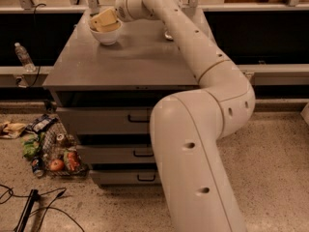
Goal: Place sponge into white bowl
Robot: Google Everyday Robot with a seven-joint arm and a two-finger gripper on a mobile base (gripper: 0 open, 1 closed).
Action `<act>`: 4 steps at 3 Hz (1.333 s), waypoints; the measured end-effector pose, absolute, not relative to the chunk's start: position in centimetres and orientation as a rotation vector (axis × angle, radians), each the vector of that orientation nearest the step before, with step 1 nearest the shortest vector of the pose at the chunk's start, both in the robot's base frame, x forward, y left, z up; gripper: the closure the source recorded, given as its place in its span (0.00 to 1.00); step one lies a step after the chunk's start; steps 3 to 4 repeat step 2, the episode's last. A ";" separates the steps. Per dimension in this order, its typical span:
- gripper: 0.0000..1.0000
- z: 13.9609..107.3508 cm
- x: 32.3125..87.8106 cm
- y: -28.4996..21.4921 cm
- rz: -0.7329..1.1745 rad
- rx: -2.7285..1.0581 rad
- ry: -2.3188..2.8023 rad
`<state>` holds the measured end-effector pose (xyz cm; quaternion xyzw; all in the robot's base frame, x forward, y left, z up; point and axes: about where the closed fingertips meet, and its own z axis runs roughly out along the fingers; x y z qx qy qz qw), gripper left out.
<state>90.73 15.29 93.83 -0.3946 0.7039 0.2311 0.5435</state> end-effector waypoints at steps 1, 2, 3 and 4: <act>0.00 97.3 88.0 6.6 0.579 -0.847 1.679; 0.00 99.4 84.9 -1.0 0.537 -0.754 1.712; 0.00 99.4 84.9 -1.0 0.537 -0.754 1.712; 0.00 99.4 84.9 -1.0 0.537 -0.754 1.712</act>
Offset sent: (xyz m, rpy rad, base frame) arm -0.1179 -0.2605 0.0710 0.0975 0.0476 -0.2536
